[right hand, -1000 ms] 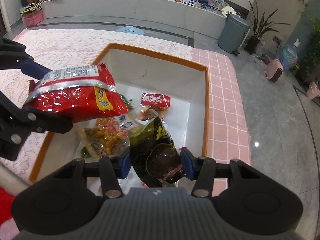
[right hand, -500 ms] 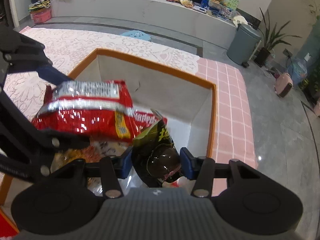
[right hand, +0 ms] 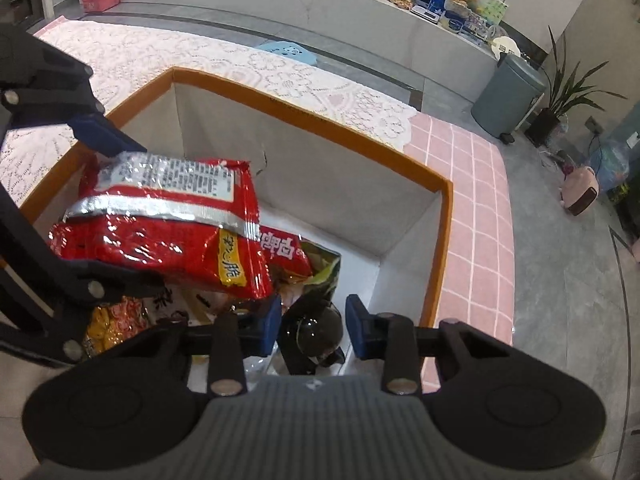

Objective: Organize snacks

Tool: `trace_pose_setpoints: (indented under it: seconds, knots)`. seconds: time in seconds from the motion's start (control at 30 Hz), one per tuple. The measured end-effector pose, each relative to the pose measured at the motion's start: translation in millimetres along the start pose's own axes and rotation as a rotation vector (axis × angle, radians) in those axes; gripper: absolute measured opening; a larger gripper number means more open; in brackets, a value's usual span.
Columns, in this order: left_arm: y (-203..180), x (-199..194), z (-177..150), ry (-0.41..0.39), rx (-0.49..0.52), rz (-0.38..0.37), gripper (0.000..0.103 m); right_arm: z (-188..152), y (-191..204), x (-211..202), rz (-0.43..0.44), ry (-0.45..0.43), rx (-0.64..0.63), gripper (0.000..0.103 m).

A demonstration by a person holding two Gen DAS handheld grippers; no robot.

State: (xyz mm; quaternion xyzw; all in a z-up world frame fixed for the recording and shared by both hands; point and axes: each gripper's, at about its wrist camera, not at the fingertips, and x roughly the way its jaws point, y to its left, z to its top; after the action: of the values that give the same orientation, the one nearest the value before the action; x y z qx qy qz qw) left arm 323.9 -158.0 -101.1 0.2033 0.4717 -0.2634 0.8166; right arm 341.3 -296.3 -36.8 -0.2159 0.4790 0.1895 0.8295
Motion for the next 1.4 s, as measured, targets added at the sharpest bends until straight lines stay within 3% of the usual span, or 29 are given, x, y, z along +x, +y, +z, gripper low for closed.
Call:
trace_pose_setpoints:
  seconds: [0.1,0.2,0.3,0.6,0.73,0.87,0.93,1.4]
  knots:
    - [-5,1,-1,-0.01,0.04,0.029,0.09,-3,1,-4,-0.006,-0.001,0.007,0.041]
    - [-6,0,-2,-0.013,0.04,0.011,0.094,-5,2,-7,-0.012,-0.001,0.008,0.046]
    - [-4,-3,-2,-0.013,0.008,-0.01,0.095,-1,4,-8,-0.012,0.0,0.015,0.053]
    - [5,-35,-1,-0.098,-0.066,0.0,0.095,0,3,-23,-0.02,-0.009,0.041,0.064]
    - [6,-55,0,-0.126,-0.085,-0.011,0.094,0,2,-36,-0.015,-0.011,0.097,0.071]
    - [3,-80,-6,-0.15,-0.106,0.011,0.092,0,6,-57,0.012,-0.016,0.181,0.072]
    - [2,-95,-10,-0.167,-0.121,0.027,0.092,0,11,-70,0.012,-0.026,0.201,0.079]
    - [-13,-210,-61,-0.265,-0.27,0.131,0.092,-25,85,-177,-0.088,-0.151,0.171,0.089]
